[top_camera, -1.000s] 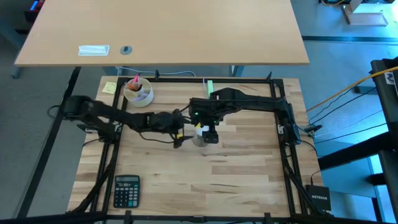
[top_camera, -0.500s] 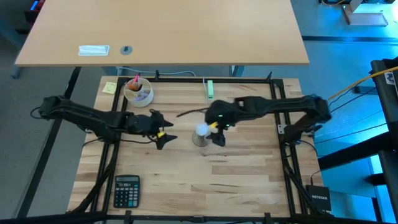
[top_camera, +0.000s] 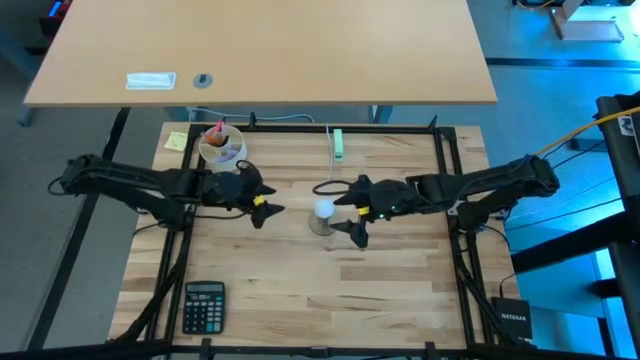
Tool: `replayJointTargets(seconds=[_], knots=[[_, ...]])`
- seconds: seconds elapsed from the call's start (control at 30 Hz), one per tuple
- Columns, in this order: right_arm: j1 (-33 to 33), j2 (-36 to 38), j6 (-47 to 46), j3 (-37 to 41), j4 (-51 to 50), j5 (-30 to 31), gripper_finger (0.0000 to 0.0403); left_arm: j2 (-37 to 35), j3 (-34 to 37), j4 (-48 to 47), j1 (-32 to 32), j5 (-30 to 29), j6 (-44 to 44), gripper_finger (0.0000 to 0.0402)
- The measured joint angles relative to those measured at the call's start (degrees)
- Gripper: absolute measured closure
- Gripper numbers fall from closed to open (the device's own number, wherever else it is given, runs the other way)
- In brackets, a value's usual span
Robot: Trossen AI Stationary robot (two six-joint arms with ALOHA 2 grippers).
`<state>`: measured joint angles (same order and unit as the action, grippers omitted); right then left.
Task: Screw lightbulb
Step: Remove the lightbulb from the lamp
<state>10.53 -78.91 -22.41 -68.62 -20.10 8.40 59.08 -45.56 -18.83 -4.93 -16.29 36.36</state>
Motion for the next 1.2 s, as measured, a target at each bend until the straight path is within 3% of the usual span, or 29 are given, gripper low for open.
replayJointTargets(seconds=[0.17, 0.33, 0.53, 0.63, 0.73, 0.83, 1.03, 1.2], knots=[[-0.7, -0.6, -5.7, 0.0, 4.0, -1.9, 0.0072, 0.0, 0.0, -5.7, 5.2, 9.0, -1.1, 0.0066], [-1.3, -1.4, -7.4, -1.0, 3.4, 2.4, 0.0072, 0.0, 0.0, -11.3, 8.2, 10.8, -12.0, 0.0066], [-2.9, -5.0, -12.4, -3.3, 1.3, 5.8, 0.0072, 0.0, 0.4, -4.6, 13.0, 19.8, -23.0, 0.0066], [-3.3, -6.9, -21.3, -5.8, -1.6, 7.0, 0.0072, 0.0, 3.2, 1.7, 14.9, 21.2, -28.0, 0.0066], [-5.9, -8.7, -31.9, -11.7, -9.2, 5.7, 0.0072, 1.0, 7.5, 10.1, 17.5, 27.4, -28.8, 0.0066], [-8.0, -11.9, -34.2, -20.1, -20.6, 5.6, 0.0072, 3.1, 11.5, 15.9, 18.6, 32.6, -29.1, 0.0066], [-11.4, -21.1, -34.3, -39.1, -46.0, 1.1, 0.0072, 7.7, 14.1, 22.9, 18.0, 33.0, -34.5, 0.0066], [-13.7, -29.6, -34.3, -50.3, -55.6, -6.0, 0.0072, 12.8, 14.2, 33.9, 16.9, 33.1, -36.5, 0.0066]])
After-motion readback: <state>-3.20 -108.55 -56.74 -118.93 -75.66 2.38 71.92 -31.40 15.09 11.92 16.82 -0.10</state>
